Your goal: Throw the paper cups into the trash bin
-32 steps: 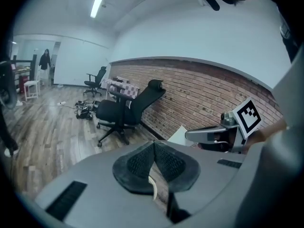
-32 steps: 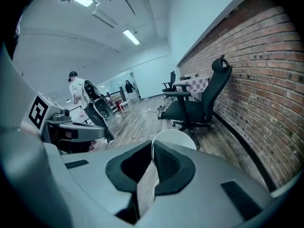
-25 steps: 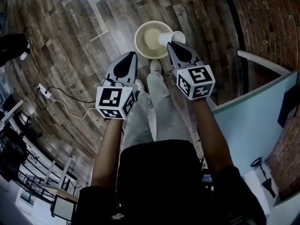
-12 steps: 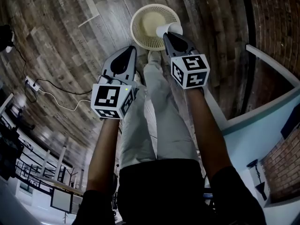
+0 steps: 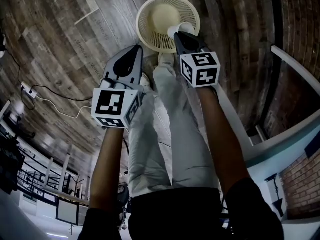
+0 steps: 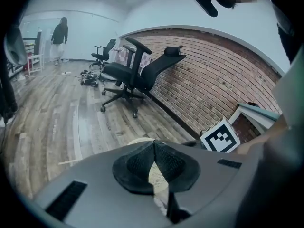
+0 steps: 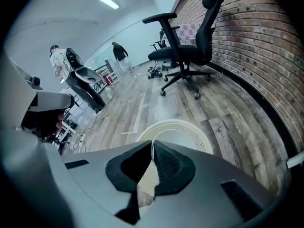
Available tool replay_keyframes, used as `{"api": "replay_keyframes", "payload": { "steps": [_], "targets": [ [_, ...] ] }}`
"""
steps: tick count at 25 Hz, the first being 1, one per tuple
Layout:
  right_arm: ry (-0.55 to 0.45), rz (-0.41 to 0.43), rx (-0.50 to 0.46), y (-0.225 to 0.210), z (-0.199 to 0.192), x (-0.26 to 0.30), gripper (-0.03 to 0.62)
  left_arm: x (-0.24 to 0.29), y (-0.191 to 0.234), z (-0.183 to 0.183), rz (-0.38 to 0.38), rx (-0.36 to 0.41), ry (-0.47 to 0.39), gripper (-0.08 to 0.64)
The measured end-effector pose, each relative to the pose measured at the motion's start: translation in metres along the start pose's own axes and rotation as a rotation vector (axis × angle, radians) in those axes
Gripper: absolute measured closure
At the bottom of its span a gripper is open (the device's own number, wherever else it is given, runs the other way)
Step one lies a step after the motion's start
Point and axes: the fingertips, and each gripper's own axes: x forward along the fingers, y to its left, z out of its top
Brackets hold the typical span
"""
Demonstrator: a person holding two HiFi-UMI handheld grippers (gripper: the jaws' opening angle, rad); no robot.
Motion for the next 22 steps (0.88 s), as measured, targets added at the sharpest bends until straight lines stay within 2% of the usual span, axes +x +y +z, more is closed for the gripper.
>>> {"api": "replay_keyframes", "payload": {
  "steps": [11,18,20,22],
  "targets": [
    [0.072,-0.001,-0.029,-0.019,-0.036,0.058,0.575,0.029,0.012,-0.029,0.002,-0.01,0.037,0.552],
    [0.09,0.006,-0.031,-0.023,-0.04,0.059,0.572,0.034,0.007,-0.026,-0.019,0.003,0.039,0.552],
    [0.09,0.017,-0.018,-0.021,-0.038,0.058,0.539,0.035,0.006,-0.023,-0.023,0.004,0.037,0.552],
    [0.094,0.015,-0.019,-0.02,-0.037,0.058,0.538,0.035,0.005,-0.021,-0.026,0.006,0.034,0.552]
  ]
}}
